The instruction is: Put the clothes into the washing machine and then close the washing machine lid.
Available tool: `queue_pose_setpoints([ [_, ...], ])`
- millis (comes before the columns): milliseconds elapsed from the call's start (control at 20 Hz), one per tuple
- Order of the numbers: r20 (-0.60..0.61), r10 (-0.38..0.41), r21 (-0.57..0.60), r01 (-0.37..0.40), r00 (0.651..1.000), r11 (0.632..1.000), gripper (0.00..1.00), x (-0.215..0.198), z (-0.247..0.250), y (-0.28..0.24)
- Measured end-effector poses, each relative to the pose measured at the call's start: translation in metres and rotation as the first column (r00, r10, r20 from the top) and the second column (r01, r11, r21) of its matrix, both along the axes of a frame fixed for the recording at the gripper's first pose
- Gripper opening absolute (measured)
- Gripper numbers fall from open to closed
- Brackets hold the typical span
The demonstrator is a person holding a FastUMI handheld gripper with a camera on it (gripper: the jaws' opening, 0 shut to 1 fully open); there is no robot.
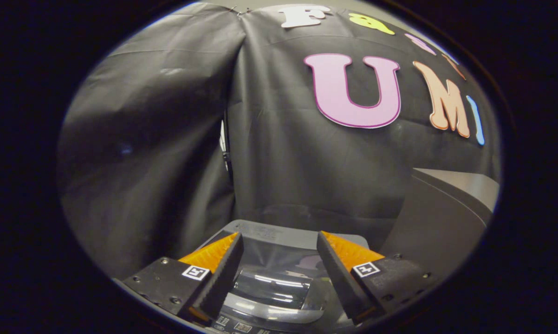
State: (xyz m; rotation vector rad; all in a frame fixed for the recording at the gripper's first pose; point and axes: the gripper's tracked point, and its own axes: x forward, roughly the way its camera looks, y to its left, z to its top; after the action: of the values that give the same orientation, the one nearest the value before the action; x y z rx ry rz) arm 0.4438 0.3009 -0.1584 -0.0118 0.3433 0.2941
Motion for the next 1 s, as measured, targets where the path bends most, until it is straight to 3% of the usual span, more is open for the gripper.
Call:
queue_pose_setpoints([
  [400,0.050,-0.003,0.036,0.001,0.999,0.999,0.95,0.002,0.020,0.000],
  [1000,0.216,-0.061,0.127,0.034,0.974,0.991,0.95,0.010,0.080,-0.026],
])
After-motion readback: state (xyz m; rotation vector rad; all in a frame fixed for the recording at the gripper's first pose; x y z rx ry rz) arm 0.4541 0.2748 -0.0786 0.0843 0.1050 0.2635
